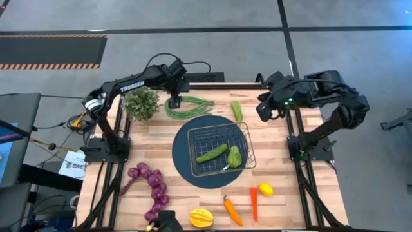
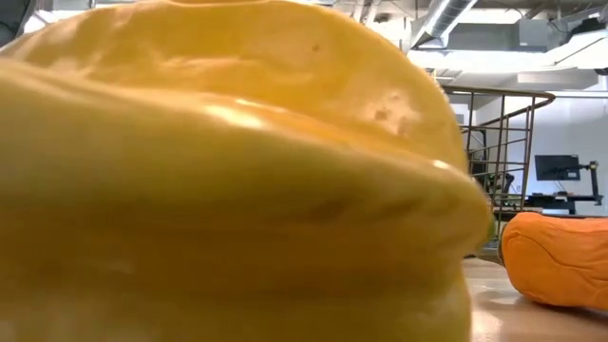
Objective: Build produce basket
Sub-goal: Put the green beans into the gold wire basket
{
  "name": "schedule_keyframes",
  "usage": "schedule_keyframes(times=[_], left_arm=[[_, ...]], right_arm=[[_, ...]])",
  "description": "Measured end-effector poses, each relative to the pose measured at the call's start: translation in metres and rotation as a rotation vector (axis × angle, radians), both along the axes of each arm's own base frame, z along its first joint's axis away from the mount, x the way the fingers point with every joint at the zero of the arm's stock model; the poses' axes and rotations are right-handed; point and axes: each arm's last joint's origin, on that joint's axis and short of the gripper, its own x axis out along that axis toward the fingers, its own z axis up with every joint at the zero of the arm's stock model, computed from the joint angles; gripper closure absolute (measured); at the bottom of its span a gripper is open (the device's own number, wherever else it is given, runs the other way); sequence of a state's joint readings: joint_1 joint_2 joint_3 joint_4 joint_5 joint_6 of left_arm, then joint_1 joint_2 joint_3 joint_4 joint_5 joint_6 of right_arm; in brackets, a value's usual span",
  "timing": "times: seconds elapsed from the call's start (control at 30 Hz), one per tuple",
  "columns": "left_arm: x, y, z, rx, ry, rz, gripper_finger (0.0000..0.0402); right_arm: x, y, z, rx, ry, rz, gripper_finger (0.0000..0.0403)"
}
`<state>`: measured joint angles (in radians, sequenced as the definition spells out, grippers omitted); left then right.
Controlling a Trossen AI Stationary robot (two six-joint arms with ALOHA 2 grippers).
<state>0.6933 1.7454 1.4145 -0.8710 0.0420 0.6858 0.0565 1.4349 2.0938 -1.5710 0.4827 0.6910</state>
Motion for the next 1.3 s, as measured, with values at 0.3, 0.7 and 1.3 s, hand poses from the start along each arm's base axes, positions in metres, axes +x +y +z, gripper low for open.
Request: schedule_keyframes(times=[0.3,0.7,1.3], left_arm=[[0.01,0.015,-0.039,0.004,0.116,0.059,0.0189],[0.015,0.03,-0.061,0.011,0.132,0.077,0.0189],[0.012,0.04,-0.092,-0.073,0.187,0.109,0.0189]], right_arm=[[0.017,0.0,-0.009,0.031,0.046,0.017,0.035],[0.027,0.002,-0.014,0.062,0.071,0.033,0.035],[0.029,0.003,-0.014,0.078,0.061,0.043,0.035]])
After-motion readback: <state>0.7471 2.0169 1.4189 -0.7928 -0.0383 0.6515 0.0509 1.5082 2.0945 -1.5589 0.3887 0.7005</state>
